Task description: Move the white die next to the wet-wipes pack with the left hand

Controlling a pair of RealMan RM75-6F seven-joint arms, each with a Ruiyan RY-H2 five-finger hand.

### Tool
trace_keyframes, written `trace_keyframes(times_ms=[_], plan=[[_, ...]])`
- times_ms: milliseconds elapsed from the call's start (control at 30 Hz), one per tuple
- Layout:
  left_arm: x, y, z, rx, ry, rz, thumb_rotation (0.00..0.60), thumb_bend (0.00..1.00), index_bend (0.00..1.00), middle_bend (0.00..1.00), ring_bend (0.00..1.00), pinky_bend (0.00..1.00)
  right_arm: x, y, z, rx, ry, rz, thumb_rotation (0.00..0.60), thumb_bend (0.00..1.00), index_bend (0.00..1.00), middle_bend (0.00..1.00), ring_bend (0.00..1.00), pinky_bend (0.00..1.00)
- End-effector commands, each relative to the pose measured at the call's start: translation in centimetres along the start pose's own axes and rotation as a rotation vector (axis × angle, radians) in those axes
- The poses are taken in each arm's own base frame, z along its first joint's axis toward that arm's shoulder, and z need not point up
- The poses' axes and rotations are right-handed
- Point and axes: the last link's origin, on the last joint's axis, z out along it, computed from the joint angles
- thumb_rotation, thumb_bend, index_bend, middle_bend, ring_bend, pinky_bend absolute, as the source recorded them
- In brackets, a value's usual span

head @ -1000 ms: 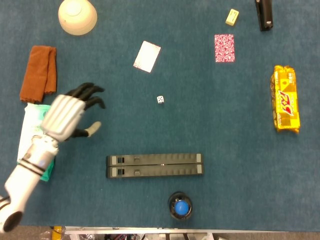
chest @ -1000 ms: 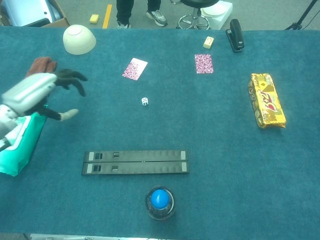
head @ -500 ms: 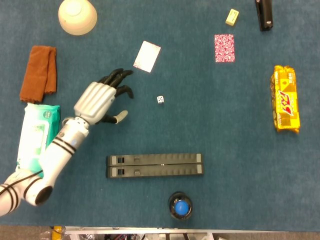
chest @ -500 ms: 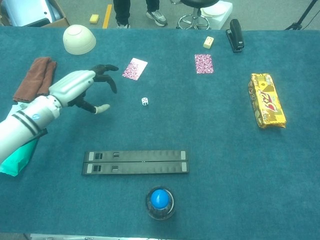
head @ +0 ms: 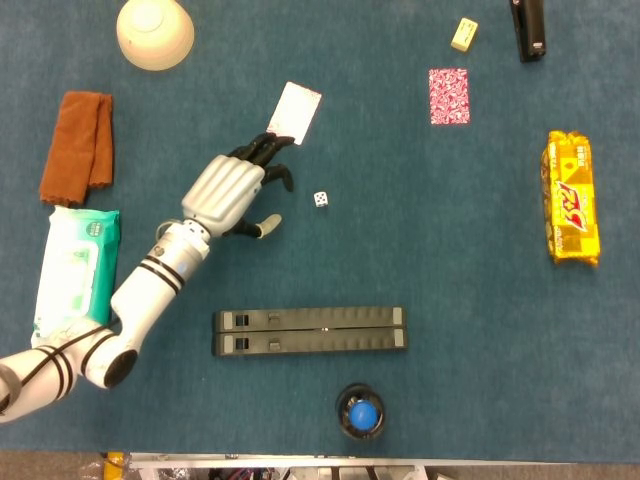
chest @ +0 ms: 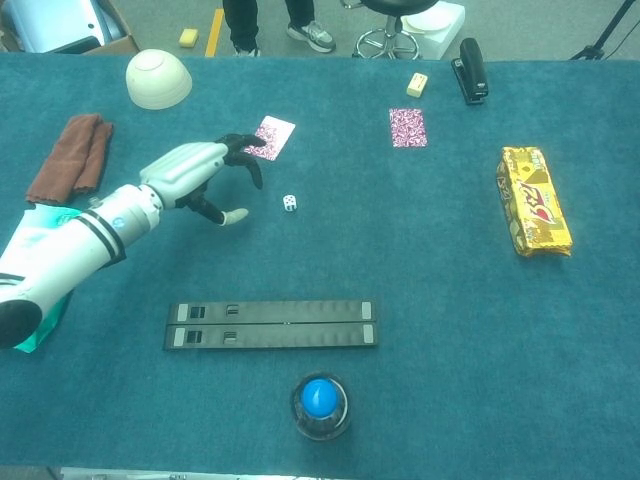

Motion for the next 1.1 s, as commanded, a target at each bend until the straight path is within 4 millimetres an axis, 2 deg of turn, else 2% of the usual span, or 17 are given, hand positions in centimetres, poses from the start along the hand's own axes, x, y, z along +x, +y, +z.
trace_keyframes(times_ms=[33,467,1100], plan=[[-0.1,0.2,0.4,-0.001,-0.004,0.000,0.600,0.30,0.39,0.07,0.03,0.21,0.0,0.1,0.0,-0.002,-0.002,0.002,0.600,0.00,0.44,0.40,0.35,0.42],[-0.5,2.1,2.7,-0.016,-0.021,0.007,0.600,0.30,0.40,0.07,0.03,0.21,0.2,0.7,-0.4,-0.016,0.001,0.007,0.600,0.00,0.44,0.40,0.35,0.42],[-1.4,3.4,4.6,0.011,-0.038,0.003,0.600,0.29,0.40,0.06,0.03,0.21,0.2,1.3,-0.7,-0.028,-0.004,0.012,0.600,0.00,0.44,0.40,0.35,0.42]])
